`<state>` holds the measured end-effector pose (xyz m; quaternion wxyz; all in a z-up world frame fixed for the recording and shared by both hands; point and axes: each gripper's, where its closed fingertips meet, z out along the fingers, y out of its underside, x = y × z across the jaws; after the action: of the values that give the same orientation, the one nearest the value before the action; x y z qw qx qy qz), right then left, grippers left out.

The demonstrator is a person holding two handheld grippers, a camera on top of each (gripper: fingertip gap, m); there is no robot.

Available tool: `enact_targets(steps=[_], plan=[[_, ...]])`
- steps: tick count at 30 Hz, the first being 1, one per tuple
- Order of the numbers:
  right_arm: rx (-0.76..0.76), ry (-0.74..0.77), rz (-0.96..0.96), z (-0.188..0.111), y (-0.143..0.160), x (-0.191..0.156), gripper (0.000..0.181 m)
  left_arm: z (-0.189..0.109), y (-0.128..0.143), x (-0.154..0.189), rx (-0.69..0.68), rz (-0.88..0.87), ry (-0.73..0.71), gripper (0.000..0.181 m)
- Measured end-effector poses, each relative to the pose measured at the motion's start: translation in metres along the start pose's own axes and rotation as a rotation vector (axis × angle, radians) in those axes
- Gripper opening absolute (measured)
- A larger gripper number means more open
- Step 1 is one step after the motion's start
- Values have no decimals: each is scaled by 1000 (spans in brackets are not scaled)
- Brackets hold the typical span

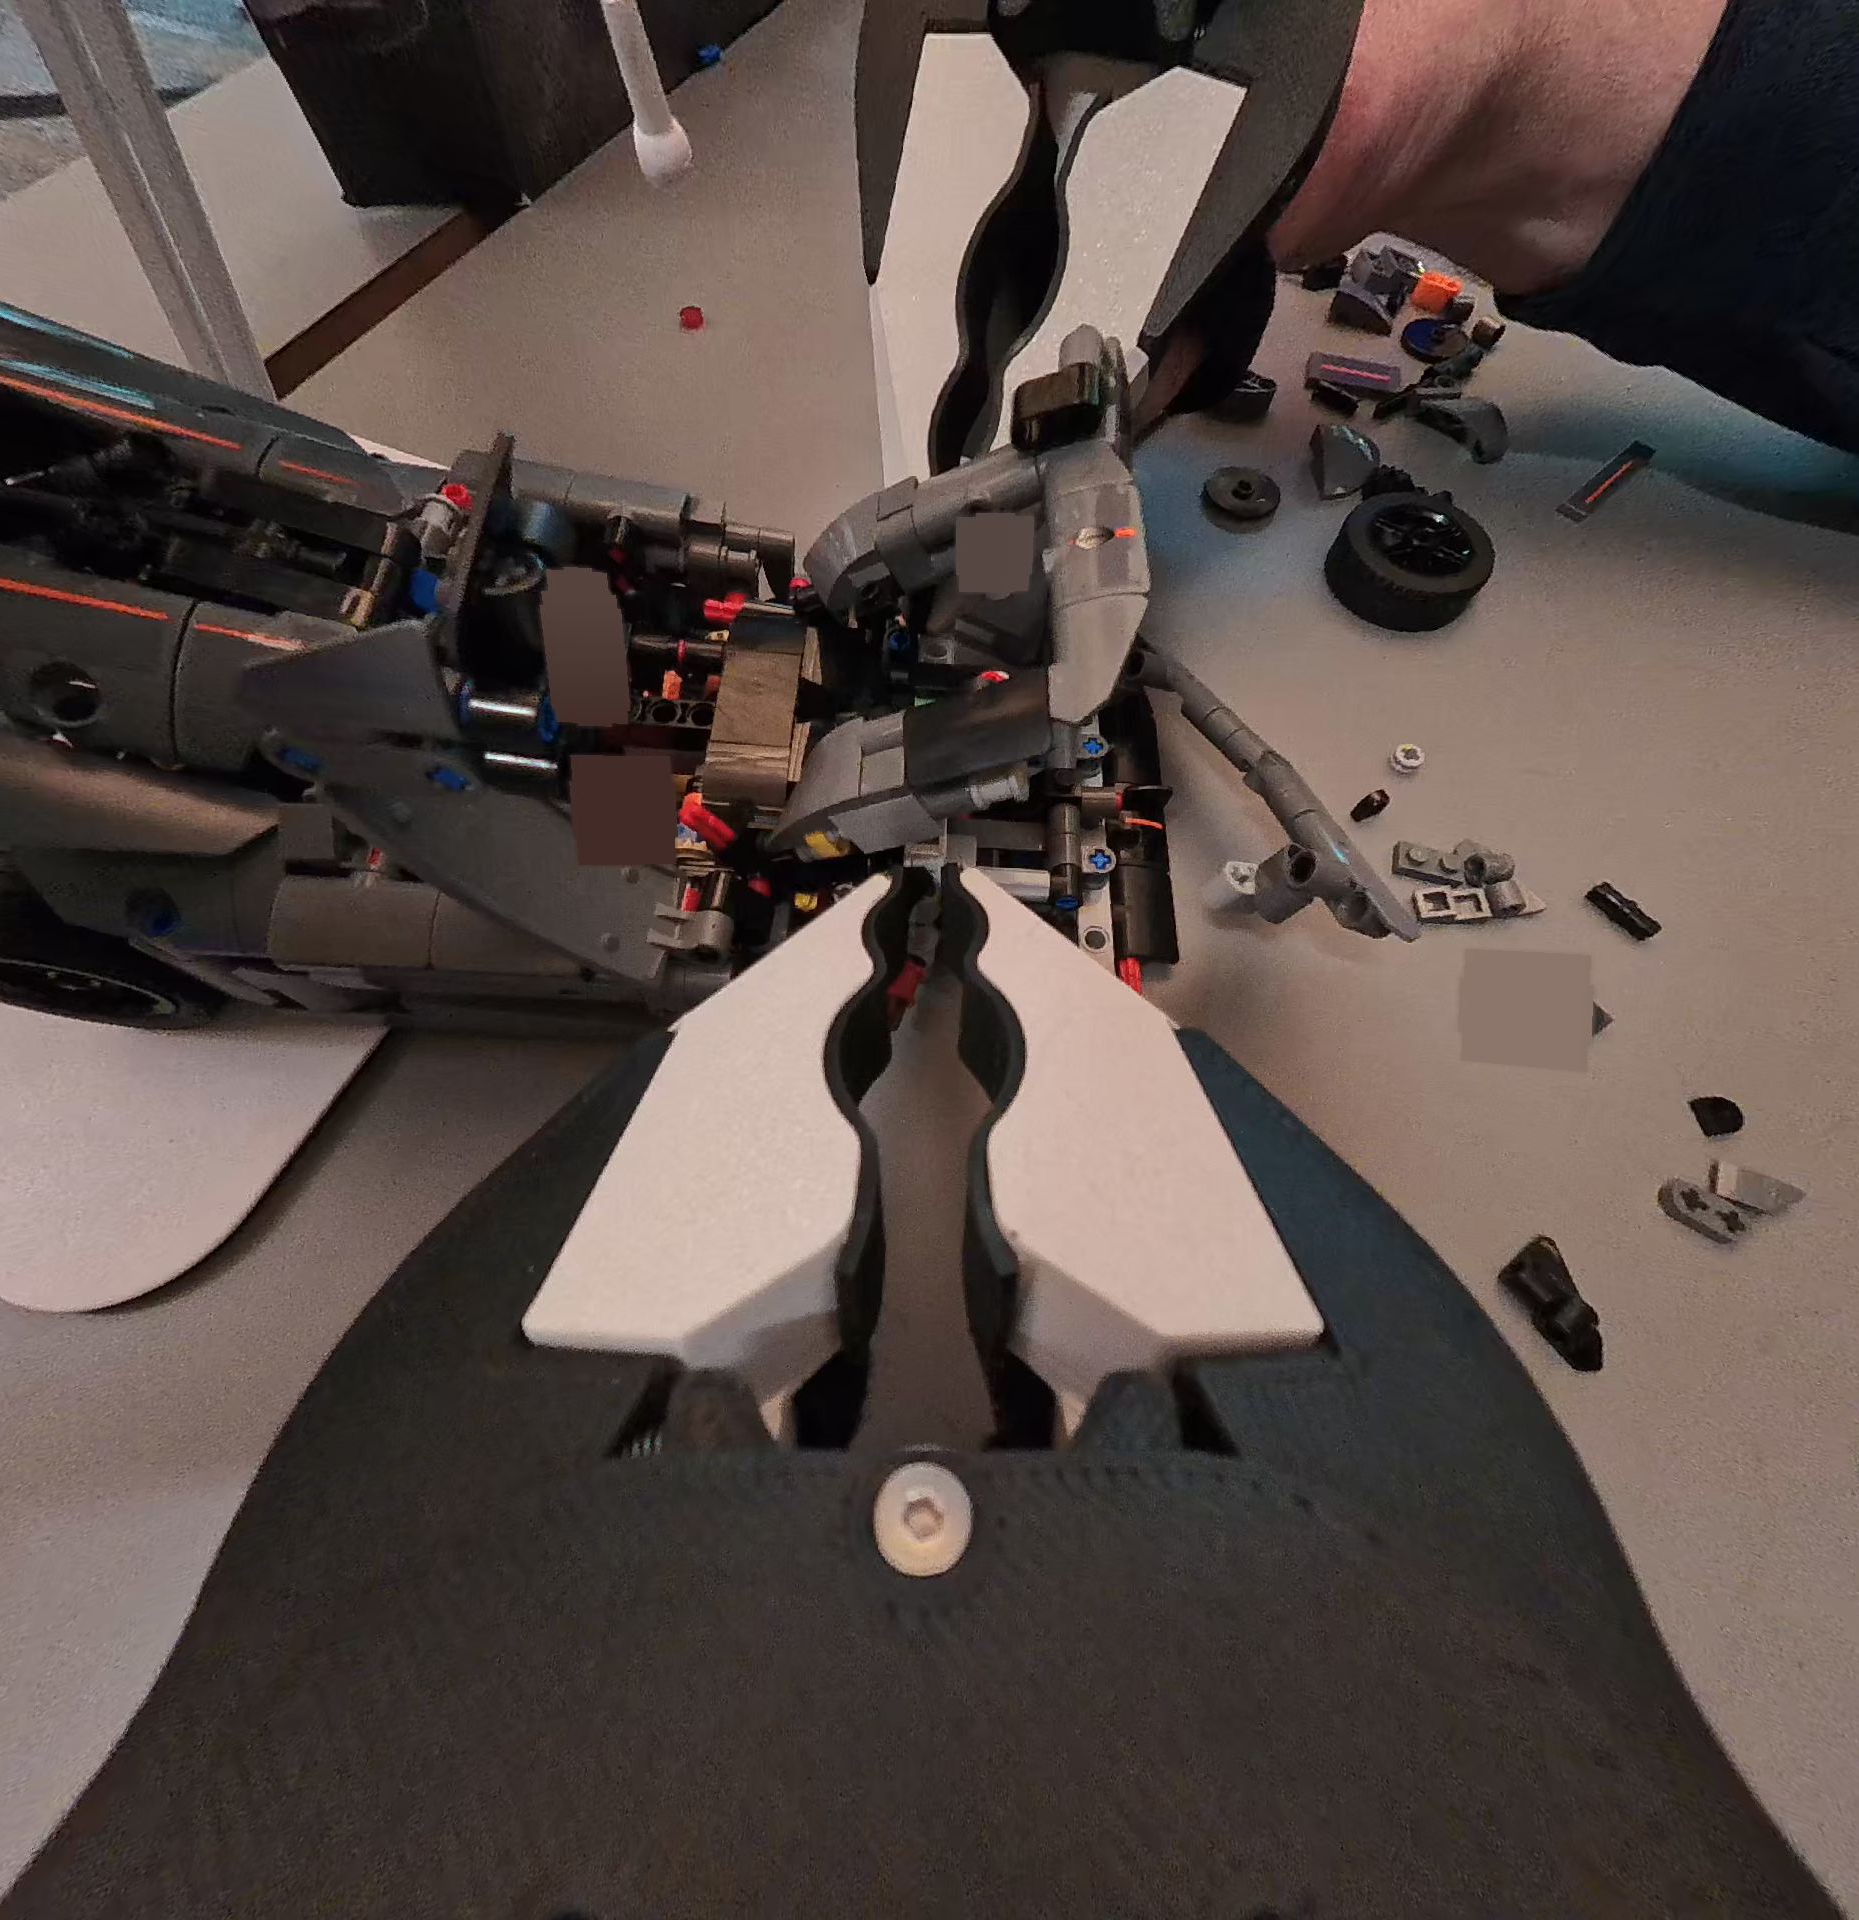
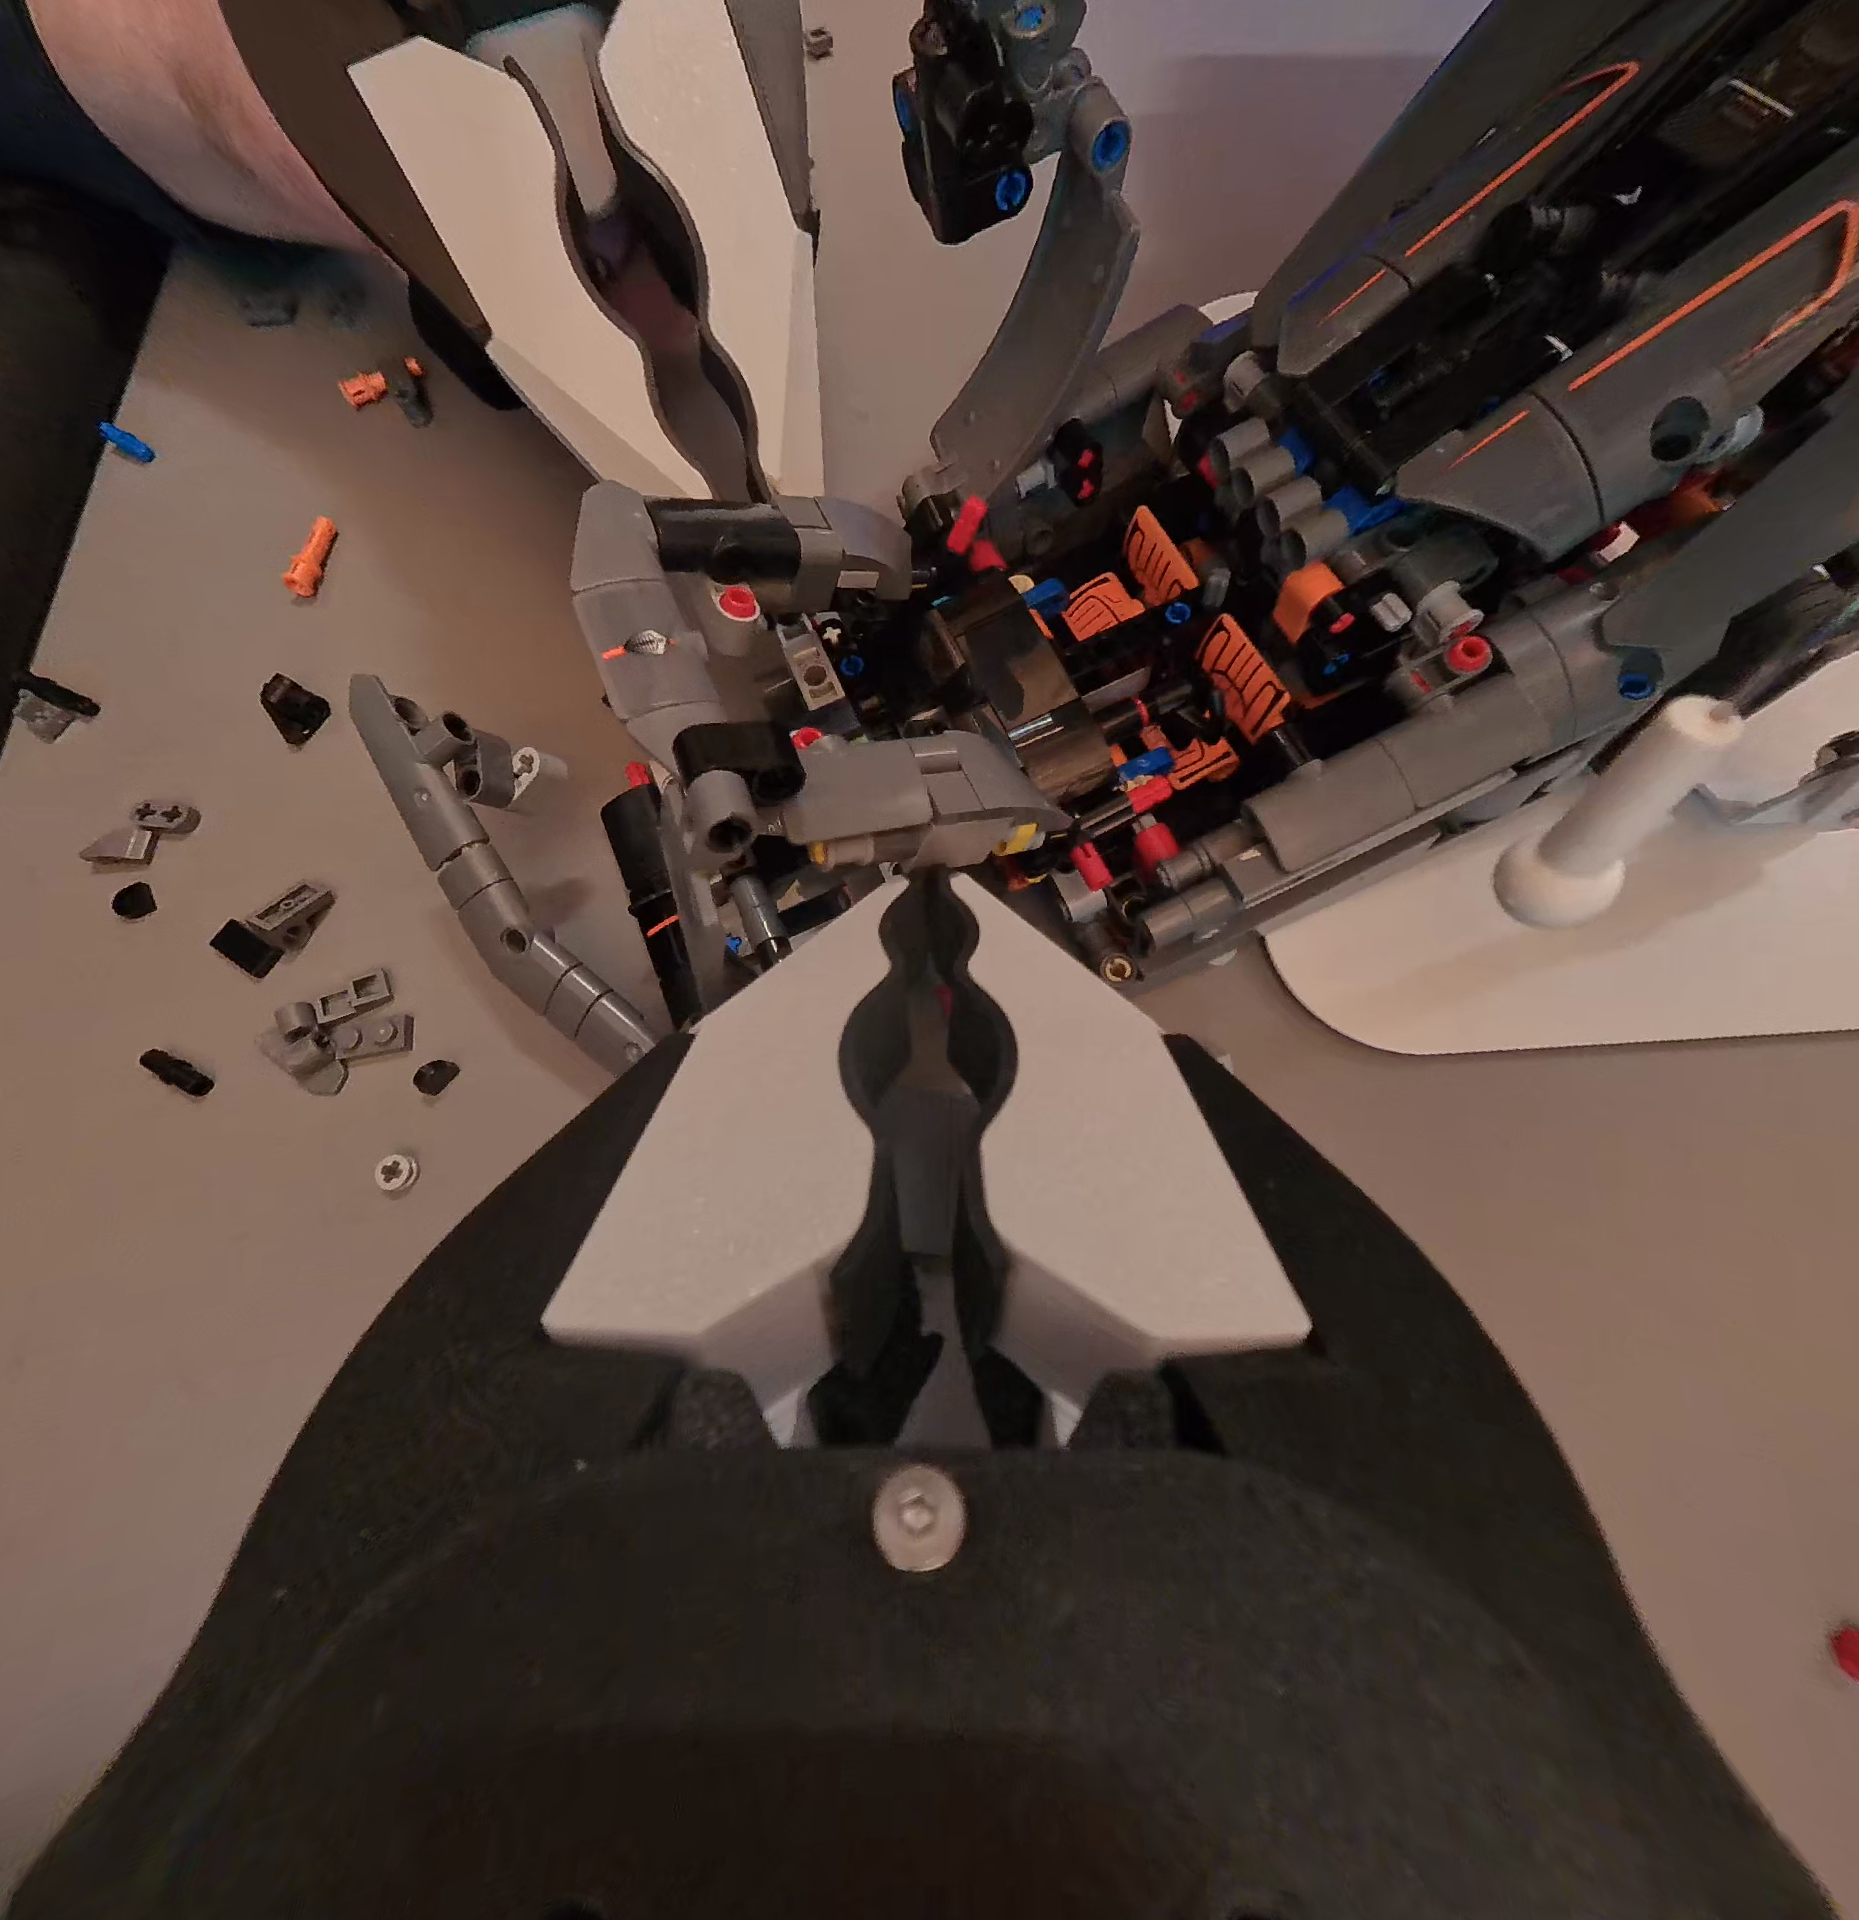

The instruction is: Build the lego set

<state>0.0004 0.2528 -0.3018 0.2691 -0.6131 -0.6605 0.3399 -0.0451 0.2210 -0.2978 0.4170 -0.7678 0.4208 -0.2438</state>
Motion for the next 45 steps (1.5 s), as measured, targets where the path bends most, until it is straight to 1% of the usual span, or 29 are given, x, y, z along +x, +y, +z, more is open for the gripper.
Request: enact_targets(steps=[10,15,25,29,33,35,36,38,39,42,44,45], plan=[[-2,2,-11,1,-1,0,0,3,6,0,-21,-83,49,4],[-8,9,-12,1,-1,0,0,3,8,0,-16,-99,36,4],[-20,23,-21,0,0,0,0,5,9,1,-30,-23,-62,4],[-11,21,-22,0,0,0,0,3,6,2,-8,-36,-14,4],[-10,16,-26,0,0,0,0,0,2,2,-13,110,-42,3],[-9,14,-27,0,0,0,0,-3,4,0,-34,212,-89,3],[-10,14,-28,0,0,0,0,-4,4,-2,-40,258,-120,8],[-7,13,-28,0,-1,0,0,-4,5,-1,-38,322,-137,16],[-5,11,-26,0,0,0,0,-4,5,-4,-46,362,-177,19],[1,6,-22,0,-1,0,0,-4,1,3,-51,511,-214,18],[4,4,-18,0,-1,0,0,-2,4,2,-89,605,-274,17],[3,4,-18,0,-1,0,0,-1,6,2,-103,655,-291,14]])
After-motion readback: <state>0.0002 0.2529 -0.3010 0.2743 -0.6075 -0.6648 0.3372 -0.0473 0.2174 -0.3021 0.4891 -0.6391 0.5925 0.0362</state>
